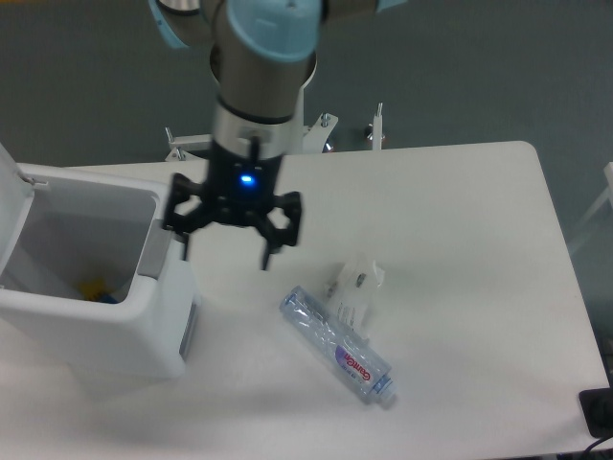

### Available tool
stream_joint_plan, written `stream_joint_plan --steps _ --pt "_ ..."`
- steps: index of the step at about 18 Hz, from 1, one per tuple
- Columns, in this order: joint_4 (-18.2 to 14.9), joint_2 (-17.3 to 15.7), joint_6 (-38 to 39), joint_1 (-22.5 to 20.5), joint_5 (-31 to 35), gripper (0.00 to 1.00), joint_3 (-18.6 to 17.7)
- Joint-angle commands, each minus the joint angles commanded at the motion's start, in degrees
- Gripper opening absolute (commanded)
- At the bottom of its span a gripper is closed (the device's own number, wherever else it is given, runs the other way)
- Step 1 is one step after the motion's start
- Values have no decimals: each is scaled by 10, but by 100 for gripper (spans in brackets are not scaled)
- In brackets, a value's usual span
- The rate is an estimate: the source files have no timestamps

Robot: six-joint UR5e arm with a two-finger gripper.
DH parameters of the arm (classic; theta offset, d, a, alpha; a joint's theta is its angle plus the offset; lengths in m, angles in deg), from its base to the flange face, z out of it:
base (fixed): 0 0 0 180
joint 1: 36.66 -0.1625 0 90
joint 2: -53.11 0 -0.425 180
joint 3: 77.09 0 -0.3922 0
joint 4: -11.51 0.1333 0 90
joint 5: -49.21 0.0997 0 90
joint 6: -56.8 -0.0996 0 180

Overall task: Open the trash can
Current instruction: 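Withdraw the gripper from the open trash can toward the water bottle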

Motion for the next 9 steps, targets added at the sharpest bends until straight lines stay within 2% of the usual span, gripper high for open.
stream_joint_plan --steps 2,5,9 --pt "5 23 -80 -33 0 100 -4" --pt "6 64 -148 -78 21 100 0" --pt "6 128 -276 -136 40 100 3"
